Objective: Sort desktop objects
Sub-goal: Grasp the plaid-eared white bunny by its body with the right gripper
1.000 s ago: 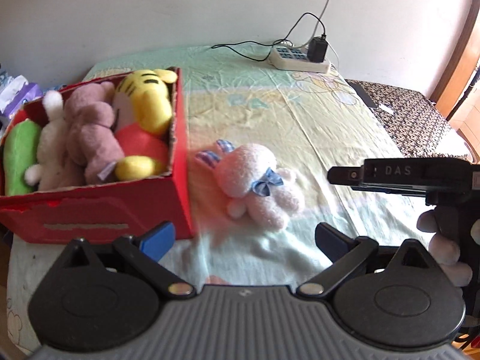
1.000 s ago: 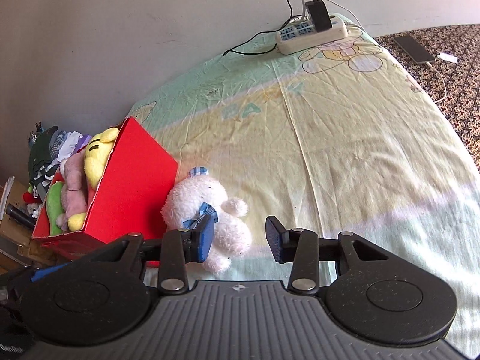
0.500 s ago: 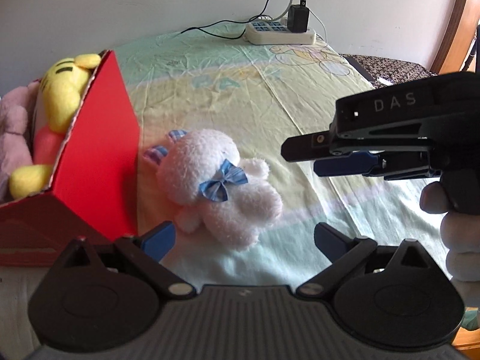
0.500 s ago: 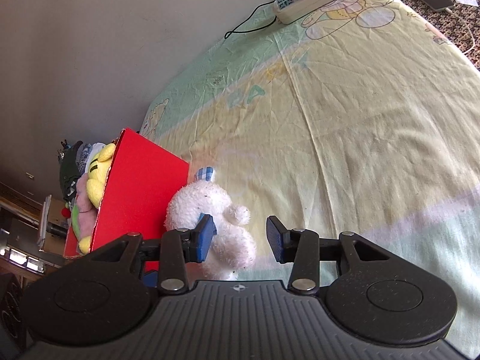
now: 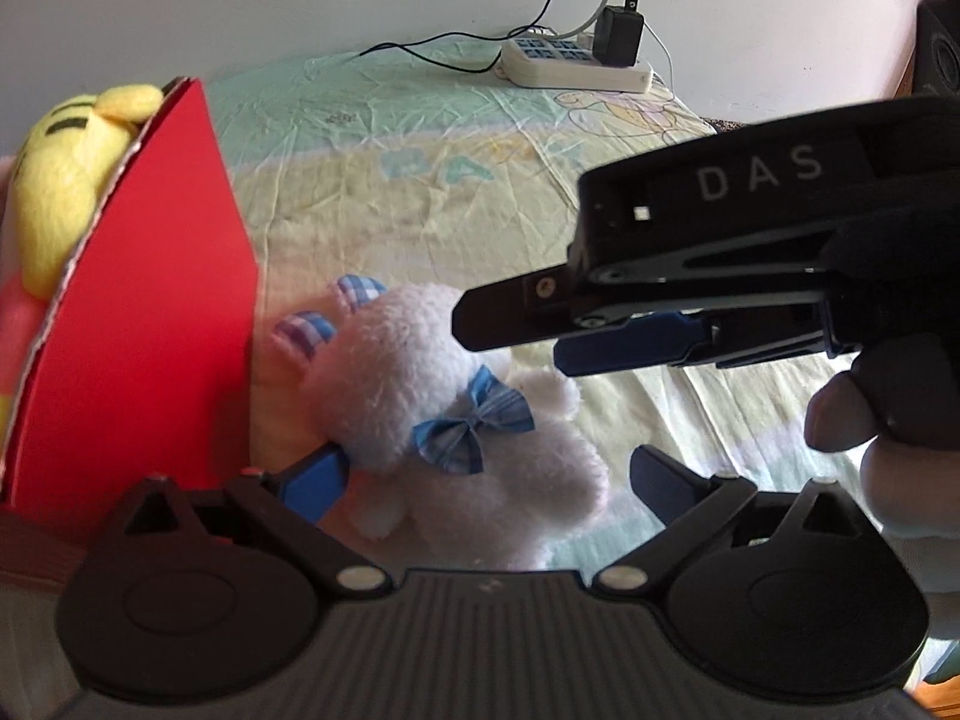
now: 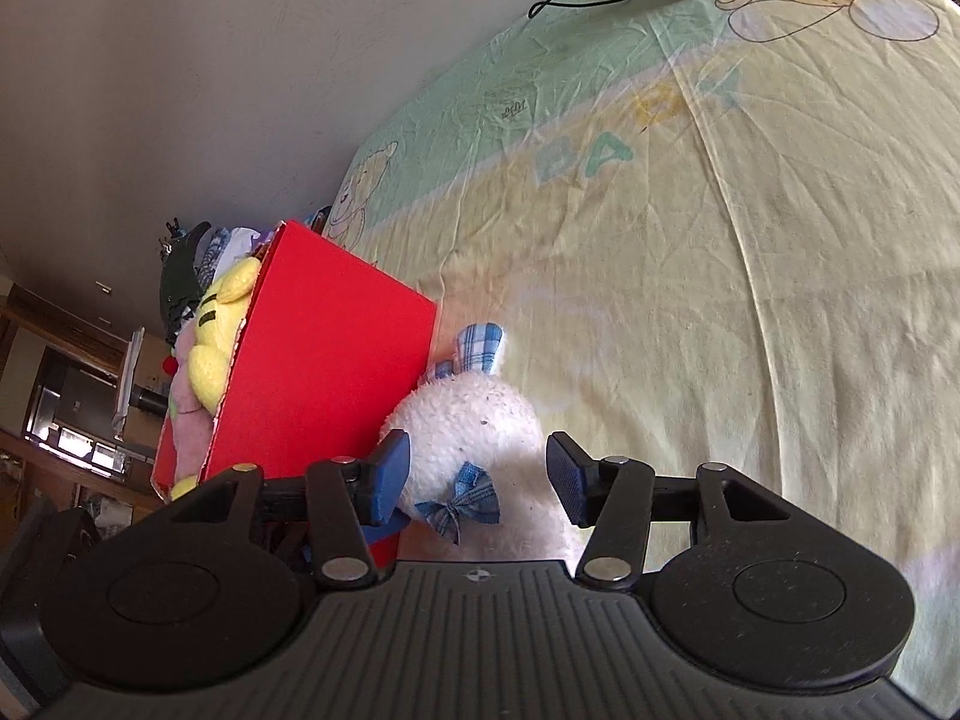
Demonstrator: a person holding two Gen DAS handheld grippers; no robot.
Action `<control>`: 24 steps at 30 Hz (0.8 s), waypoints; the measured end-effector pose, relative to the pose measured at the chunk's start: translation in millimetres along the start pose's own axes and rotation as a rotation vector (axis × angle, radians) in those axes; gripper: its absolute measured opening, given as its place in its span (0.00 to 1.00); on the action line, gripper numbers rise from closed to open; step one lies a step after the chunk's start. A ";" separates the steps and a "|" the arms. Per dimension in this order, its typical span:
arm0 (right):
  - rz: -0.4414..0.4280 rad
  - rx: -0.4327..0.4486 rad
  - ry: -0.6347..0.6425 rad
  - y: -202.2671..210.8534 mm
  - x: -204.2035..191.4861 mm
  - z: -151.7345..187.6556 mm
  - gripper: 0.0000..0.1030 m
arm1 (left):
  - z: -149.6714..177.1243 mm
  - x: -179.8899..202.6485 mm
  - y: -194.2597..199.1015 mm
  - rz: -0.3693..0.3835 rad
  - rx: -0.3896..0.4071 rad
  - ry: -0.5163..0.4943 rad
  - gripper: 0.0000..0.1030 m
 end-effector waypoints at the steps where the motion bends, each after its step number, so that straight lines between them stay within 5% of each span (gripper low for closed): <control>1: 0.000 -0.006 0.000 -2.6 1.2 -1.5 0.53 | -0.5 -1.0 -2.3 0.004 -0.003 0.000 0.97; 16: -0.063 -0.056 -0.072 -31.1 14.6 -12.9 0.68 | -2.4 4.6 -19.0 -0.050 0.020 -0.088 0.98; 24: -0.152 -0.094 -0.150 -34.1 19.8 -2.4 0.57 | -1.8 3.7 -16.0 -0.030 0.007 -0.103 0.96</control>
Point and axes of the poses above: each gripper's, at about its wrist camera, not at the fingertips, and y roughly against the way its jaws point, x to its right, z to its underside, the point moved 1 cm from there along -y, roughly the way its jaws point, and after that the axes turned 8 degrees about y, right-handed, at the moved point
